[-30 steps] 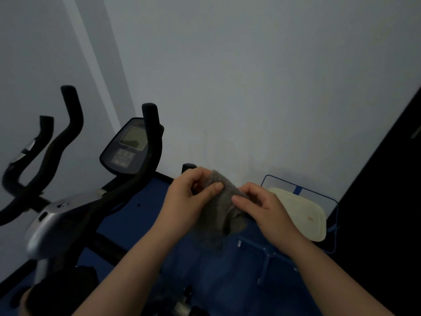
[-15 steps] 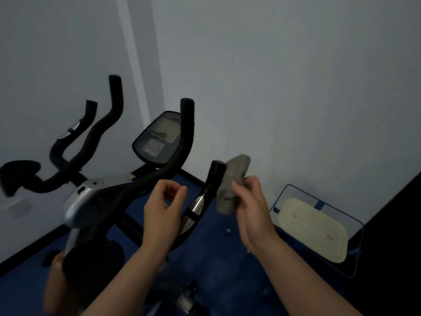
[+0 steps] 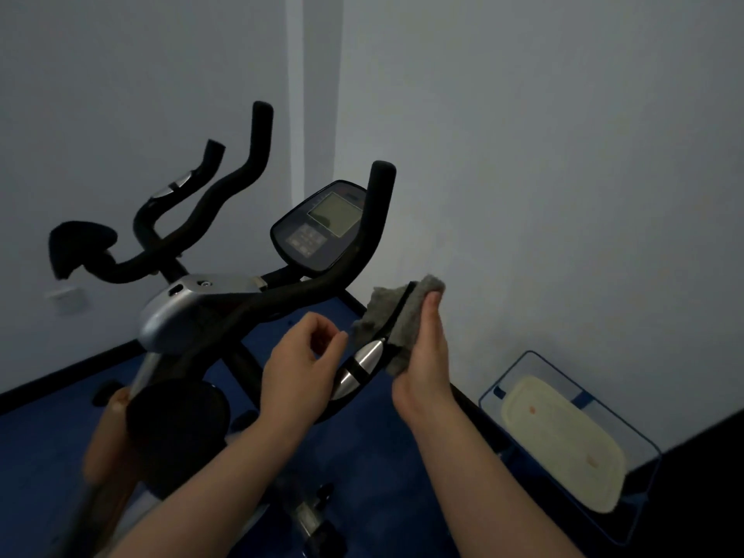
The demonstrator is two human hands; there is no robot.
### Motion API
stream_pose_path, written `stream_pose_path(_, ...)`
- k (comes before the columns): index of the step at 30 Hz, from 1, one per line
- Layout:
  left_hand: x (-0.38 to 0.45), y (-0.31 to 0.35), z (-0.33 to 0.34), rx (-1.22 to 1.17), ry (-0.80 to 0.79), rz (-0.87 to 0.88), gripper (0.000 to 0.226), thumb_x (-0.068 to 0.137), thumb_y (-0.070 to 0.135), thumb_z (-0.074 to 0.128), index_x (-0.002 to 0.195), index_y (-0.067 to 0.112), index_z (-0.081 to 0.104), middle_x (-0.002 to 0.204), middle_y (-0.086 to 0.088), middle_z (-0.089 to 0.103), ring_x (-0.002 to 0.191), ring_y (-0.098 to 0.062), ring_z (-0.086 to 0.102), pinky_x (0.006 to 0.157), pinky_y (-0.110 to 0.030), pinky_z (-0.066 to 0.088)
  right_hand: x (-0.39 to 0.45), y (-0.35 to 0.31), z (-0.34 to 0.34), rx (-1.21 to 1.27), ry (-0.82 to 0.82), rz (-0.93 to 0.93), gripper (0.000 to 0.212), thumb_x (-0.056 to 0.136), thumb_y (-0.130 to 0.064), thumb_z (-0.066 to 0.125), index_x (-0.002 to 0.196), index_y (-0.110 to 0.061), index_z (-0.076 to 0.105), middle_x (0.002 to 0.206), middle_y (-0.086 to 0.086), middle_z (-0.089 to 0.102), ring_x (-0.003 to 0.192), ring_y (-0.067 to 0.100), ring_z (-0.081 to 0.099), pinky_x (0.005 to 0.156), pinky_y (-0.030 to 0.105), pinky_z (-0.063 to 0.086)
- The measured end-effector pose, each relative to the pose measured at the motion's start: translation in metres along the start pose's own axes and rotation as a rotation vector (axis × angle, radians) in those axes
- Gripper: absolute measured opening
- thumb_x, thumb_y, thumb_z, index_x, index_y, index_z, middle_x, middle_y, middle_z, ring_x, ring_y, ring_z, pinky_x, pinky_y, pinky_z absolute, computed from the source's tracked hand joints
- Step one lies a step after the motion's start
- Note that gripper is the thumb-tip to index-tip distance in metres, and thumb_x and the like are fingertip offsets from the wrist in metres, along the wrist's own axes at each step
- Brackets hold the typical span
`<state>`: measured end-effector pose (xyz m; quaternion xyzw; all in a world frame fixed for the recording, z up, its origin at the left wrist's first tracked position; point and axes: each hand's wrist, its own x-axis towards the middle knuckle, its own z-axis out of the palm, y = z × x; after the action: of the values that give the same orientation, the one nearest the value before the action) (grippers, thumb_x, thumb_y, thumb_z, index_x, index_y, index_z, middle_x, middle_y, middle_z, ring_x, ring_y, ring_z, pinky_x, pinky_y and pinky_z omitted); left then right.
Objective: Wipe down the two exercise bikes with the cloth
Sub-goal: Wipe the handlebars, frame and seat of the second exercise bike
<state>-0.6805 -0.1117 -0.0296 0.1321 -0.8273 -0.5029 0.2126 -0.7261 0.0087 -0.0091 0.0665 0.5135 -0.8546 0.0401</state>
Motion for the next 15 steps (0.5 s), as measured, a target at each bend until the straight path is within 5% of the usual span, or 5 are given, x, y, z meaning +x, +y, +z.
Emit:
stream_pose_path(6, -0.001, 0.002, 0.001, 0.059, 0.025, -0.018, 0.016, 0.091, 0.033, 0.061, 0.077, 0.030, 0.055, 0.072, 0.009, 0.059, 0.055, -0.005, 0.048, 0.054, -0.023, 0.036, 0.021, -0.021, 0.010, -0.130, 0.051, -0.205, 0.069, 0.074, -0.071, 0.042, 0.118, -0.021, 0.064, 0.113, -0.001, 0.070, 0.108, 0.011, 0.065, 0.100, 0.036, 0.050)
stream_pose_path(10, -0.003, 0.002, 0.003, 0.098, 0.057, -0.002, 0.015, 0.091, 0.033, 0.060, 0.078, 0.030, 0.054, 0.074, 0.008, 0.060, 0.060, -0.008, 0.051, 0.056, -0.026, 0.040, 0.004, 0.012, 0.014, -0.198, 0.157, -0.348, 0.041, 0.096, -0.045, 0.039, 0.123, -0.019, 0.056, 0.111, -0.007, 0.065, 0.097, -0.004, 0.063, 0.082, 0.011, 0.048)
stream_pose_path(15, -0.003, 0.000, 0.003, 0.088, 0.090, 0.018, 0.013, 0.091, 0.034, 0.060, 0.079, 0.032, 0.054, 0.076, 0.010, 0.061, 0.057, -0.007, 0.051, 0.055, -0.027, 0.040, 0.001, 0.027, 0.008, -0.229, 0.109, -0.371, 0.040, 0.099, -0.038, 0.039, 0.128, -0.012, 0.049, 0.115, 0.002, 0.063, 0.096, 0.000, 0.063, 0.077, 0.010, 0.048)
